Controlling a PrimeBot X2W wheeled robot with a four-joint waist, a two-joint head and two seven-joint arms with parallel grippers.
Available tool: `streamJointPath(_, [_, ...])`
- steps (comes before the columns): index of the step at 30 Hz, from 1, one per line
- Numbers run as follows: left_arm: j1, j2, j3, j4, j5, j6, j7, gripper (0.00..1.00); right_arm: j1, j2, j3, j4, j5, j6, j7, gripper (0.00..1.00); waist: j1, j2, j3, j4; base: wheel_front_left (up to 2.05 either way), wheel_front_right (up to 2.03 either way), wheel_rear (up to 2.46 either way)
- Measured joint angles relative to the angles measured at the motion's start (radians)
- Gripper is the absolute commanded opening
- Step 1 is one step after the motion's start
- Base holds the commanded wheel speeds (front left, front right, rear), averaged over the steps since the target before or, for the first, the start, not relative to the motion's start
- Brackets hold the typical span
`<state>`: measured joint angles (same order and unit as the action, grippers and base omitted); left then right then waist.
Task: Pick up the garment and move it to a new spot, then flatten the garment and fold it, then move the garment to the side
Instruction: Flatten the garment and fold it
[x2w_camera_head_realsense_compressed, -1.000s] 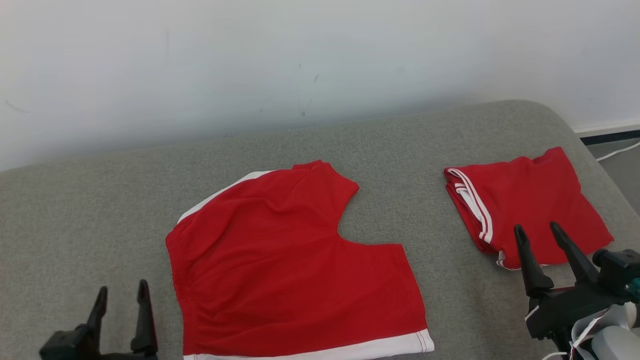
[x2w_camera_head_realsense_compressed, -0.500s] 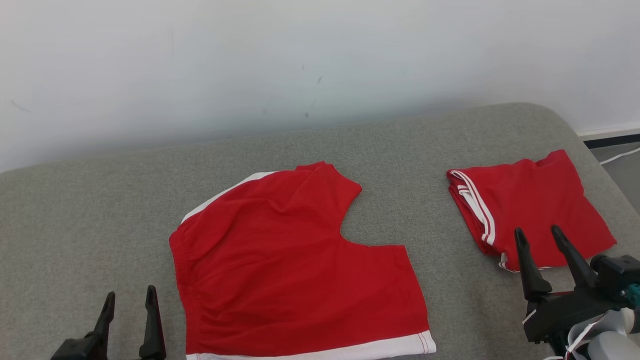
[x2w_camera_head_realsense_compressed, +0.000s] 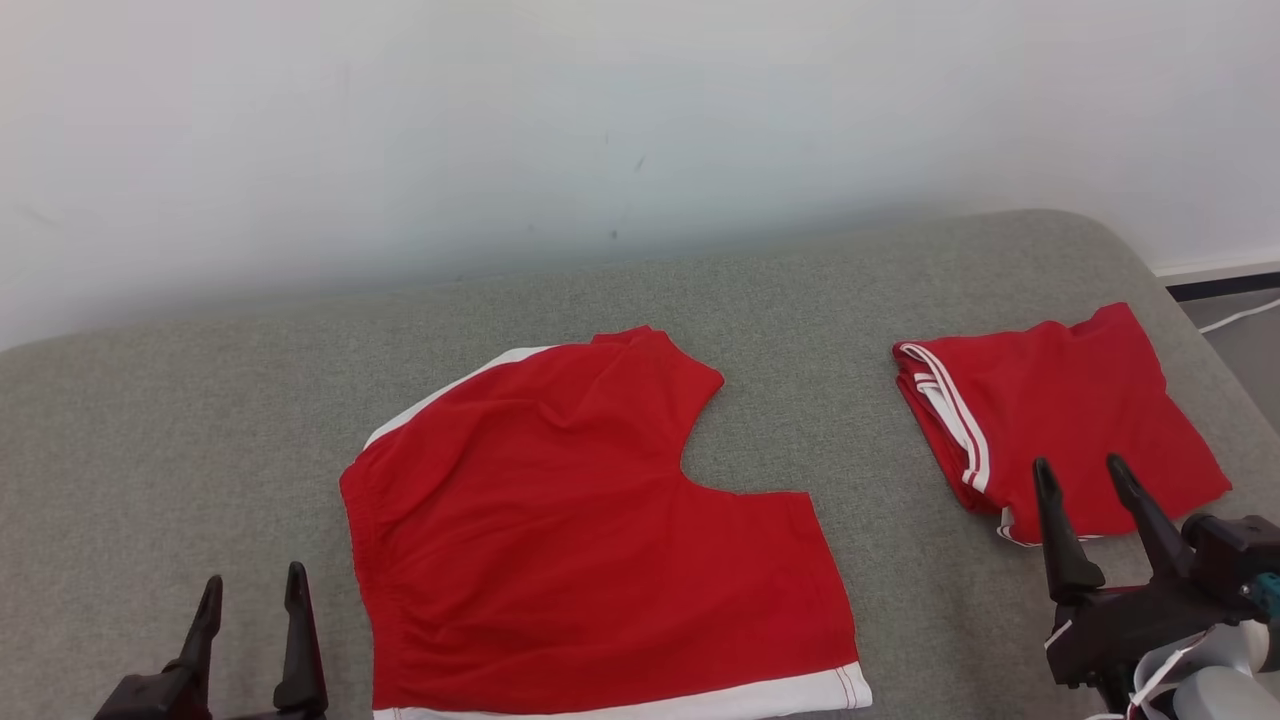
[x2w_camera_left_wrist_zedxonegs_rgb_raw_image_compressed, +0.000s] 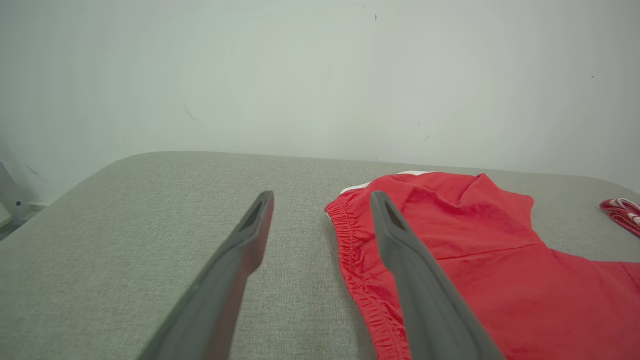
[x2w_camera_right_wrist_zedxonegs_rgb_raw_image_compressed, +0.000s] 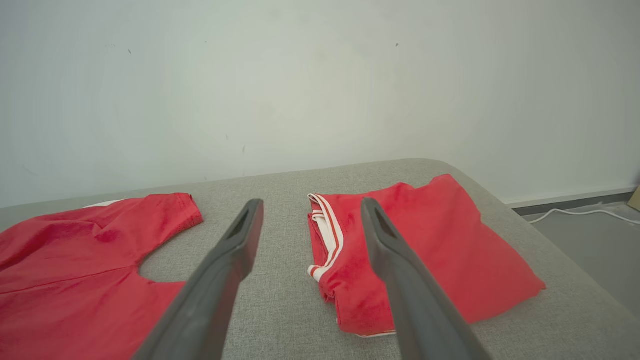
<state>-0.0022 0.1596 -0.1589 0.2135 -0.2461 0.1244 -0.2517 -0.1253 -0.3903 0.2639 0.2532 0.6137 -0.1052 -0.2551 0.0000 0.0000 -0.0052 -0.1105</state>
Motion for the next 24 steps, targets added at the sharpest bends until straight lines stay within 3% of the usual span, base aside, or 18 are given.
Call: streamJointPath(24, [0.017, -0.032, 0.045, -0.027, 0.047, 0.0, 0.0, 1.0, 0.036, 0.035, -0.061, -0.01, -0.054, 0.017, 0.0, 1.0, 0.0, 0.0, 0.009, 0.014, 0.0, 0.0, 0.0])
